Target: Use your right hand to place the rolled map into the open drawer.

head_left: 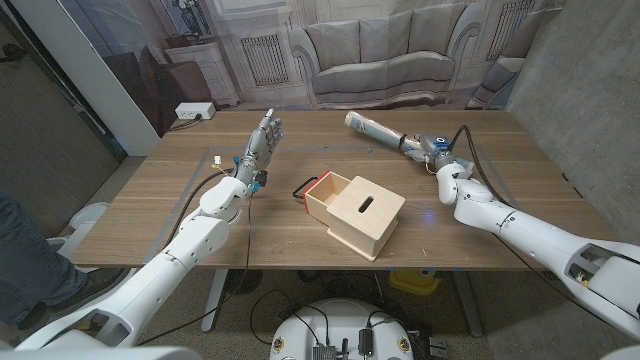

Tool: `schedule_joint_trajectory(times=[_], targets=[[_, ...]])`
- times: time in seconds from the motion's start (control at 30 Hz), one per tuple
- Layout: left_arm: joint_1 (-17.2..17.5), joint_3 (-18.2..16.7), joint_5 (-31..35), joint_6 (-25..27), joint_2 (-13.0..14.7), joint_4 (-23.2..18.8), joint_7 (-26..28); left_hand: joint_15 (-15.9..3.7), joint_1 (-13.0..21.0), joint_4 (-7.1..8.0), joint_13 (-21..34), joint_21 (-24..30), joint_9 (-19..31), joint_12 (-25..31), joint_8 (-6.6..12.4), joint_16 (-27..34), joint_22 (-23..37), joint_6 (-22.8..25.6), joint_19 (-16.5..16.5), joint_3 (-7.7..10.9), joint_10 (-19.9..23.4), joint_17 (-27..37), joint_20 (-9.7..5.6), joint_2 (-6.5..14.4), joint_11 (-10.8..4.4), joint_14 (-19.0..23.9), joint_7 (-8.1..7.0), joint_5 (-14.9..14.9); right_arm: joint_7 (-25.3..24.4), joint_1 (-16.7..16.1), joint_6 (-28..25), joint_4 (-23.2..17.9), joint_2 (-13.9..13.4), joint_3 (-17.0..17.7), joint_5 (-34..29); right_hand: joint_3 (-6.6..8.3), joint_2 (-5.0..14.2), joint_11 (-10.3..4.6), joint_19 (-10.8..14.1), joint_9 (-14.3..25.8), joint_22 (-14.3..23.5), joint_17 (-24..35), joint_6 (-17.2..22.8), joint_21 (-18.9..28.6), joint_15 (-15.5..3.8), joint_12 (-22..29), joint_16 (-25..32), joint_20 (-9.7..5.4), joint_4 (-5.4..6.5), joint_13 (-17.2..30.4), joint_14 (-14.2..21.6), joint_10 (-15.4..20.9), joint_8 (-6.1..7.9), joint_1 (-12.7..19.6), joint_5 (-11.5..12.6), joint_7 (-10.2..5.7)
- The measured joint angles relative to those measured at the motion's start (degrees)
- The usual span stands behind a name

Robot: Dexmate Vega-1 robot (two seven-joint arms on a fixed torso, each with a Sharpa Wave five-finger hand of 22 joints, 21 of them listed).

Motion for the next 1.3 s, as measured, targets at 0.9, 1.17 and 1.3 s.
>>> schedule_joint_trajectory(times=[0.9,1.17,1.3], targets=[[0.42,-0.27,0.17,-0.57,0.24,-0.46,0.18,0.0,0.15,0.17,0.0,0.0,0.0,0.0,0.0,0.0,0.0,0.0,0.0,-0.16,0.0,0.0,0.0,0.15,0.0,0.0,0.0,-0.24,-4.65,-5.9,9.03,-7.06,-1.0,7.42,6.86,-0.22,-0.33,0.0,-0.22,-0.04,0.27,0.28,0.18,0.0,0.0,-1.33,-0.63,0.22,0.22,0.0,0.0,-0.01,-1.05,-0.33,-0.03,-0.19],[0.42,-0.27,0.17,-0.67,0.24,-0.46,0.28,0.0,0.15,0.02,0.0,0.0,0.0,0.0,0.0,0.0,0.0,0.0,0.0,-0.31,0.0,0.0,0.0,0.15,0.0,0.0,0.0,-0.24,-4.65,-7.18,9.03,-8.4,-1.01,9.0,6.86,-0.24,-0.33,0.22,-0.22,-0.02,0.27,0.27,0.5,0.0,0.0,-1.56,-0.63,0.22,0.24,0.01,0.0,-0.23,-1.33,-0.34,-0.03,0.1],[0.53,-0.44,0.22,-0.68,0.3,-0.63,0.31,0.0,0.15,0.18,0.0,0.0,0.0,0.0,0.0,0.0,0.0,0.0,0.0,-0.47,0.0,0.0,0.0,0.15,0.0,0.0,0.0,-0.24,-5.7,-7.98,13.66,-9.23,-1.1,9.95,9.5,-0.24,-0.25,0.22,-0.22,0.0,0.27,0.15,0.5,0.0,0.0,-1.77,-0.85,0.22,0.24,0.02,-0.01,-0.22,-1.35,-0.42,-0.03,0.11]])
